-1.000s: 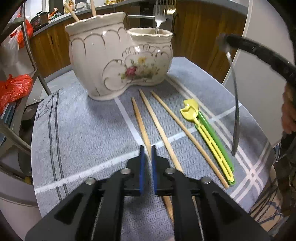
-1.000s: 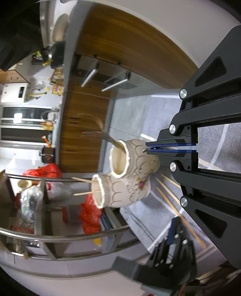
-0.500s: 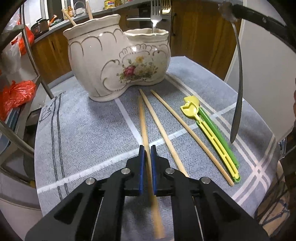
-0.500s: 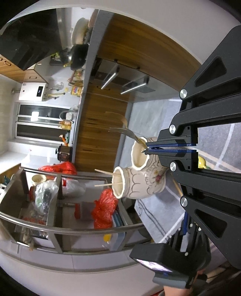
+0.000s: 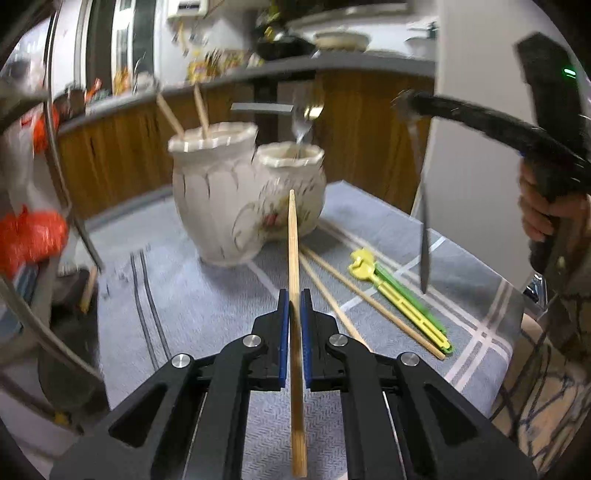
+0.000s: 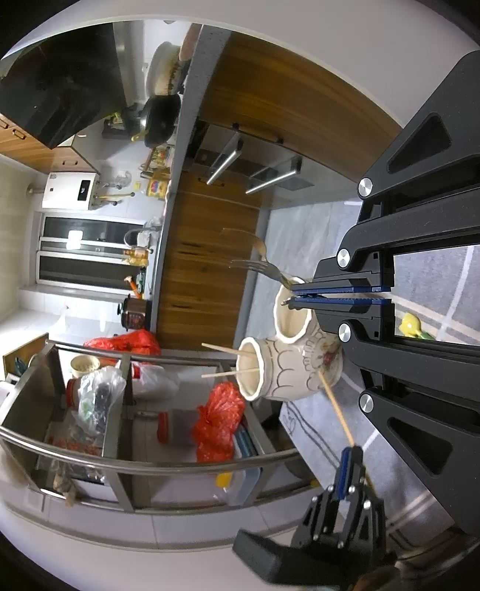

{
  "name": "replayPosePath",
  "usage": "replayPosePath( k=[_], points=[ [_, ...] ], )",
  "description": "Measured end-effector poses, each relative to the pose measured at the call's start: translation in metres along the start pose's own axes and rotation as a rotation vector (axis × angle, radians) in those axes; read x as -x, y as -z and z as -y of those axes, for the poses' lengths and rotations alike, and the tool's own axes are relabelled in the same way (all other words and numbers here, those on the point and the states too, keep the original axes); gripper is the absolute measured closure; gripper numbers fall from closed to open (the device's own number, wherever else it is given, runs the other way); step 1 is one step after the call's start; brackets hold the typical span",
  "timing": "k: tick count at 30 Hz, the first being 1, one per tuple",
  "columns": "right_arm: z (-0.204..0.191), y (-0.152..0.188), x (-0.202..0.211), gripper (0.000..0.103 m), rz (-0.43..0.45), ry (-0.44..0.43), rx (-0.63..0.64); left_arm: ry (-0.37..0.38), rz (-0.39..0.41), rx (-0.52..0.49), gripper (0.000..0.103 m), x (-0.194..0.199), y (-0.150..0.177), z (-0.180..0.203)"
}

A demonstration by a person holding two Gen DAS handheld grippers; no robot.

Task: Organize utensils
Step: 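Lift the chopstick into the larger pot with left tool while right tool carries fork to smaller pot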

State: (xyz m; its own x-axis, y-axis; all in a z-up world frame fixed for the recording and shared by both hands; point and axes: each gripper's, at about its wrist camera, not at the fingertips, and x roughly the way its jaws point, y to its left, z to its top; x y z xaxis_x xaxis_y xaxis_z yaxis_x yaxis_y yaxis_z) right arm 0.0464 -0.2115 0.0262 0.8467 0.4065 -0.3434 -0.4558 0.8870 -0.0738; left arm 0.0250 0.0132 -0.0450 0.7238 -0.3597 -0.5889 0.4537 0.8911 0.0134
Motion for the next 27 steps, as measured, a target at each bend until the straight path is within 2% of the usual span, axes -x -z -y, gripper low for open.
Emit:
replayPosePath(
  k=[3, 8, 16, 21, 27],
  points=[
    [0.0, -0.003, -0.002, 0.1, 0.004, 0.007, 0.0, -0.003, 0.089, 0.009, 0.097, 0.012, -0.008, -0.001],
    [0.001, -0.02, -0.007, 0.1, 0.037, 0.026, -0.009, -0.047, 0.251, 0.052, 0.097, 0.026, -0.038, -0.013],
    [0.011, -0.054, -0.026, 0.1, 0.093, 0.082, -0.046, -0.033, 0.412, 0.189, 0.097, 0.022, -0.102, -0.055],
    [0.018, -0.078, -0.041, 0.1, 0.148, 0.132, -0.067, -0.044, 0.462, 0.241, 0.097, 0.006, -0.14, -0.077],
    [0.026, -0.097, -0.063, 0.1, 0.182, 0.205, -0.098, -0.058, 0.439, 0.312, 0.097, -0.032, -0.16, -0.093]
  ],
)
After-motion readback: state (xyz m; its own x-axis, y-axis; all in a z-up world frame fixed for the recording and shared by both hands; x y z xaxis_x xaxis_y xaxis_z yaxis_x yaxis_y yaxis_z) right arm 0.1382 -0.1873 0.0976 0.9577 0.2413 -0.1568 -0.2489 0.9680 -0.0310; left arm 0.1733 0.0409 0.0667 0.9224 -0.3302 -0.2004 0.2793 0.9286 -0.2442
